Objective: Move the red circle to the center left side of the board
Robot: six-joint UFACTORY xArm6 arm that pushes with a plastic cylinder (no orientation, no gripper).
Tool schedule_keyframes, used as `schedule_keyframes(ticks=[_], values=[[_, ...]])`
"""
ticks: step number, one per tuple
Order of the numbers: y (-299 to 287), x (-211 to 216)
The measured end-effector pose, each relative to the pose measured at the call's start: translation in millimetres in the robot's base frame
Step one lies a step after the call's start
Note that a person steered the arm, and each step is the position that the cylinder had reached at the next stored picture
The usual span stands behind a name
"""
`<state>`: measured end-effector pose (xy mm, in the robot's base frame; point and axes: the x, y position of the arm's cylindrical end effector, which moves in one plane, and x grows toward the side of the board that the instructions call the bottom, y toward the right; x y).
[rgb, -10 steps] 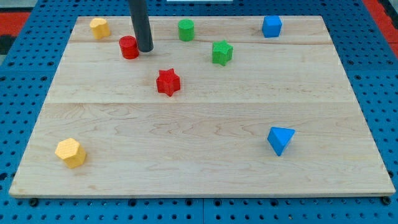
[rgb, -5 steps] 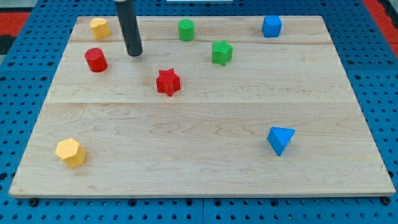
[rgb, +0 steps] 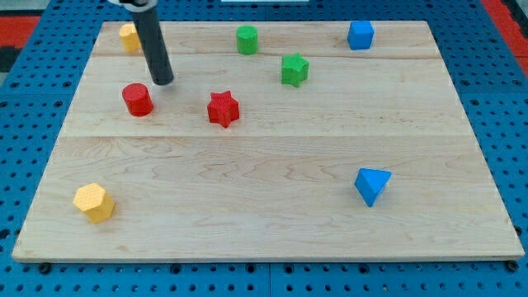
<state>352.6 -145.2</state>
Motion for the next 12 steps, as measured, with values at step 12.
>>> schedule_keyframes(ticks=[12], values=[[-159, -26]])
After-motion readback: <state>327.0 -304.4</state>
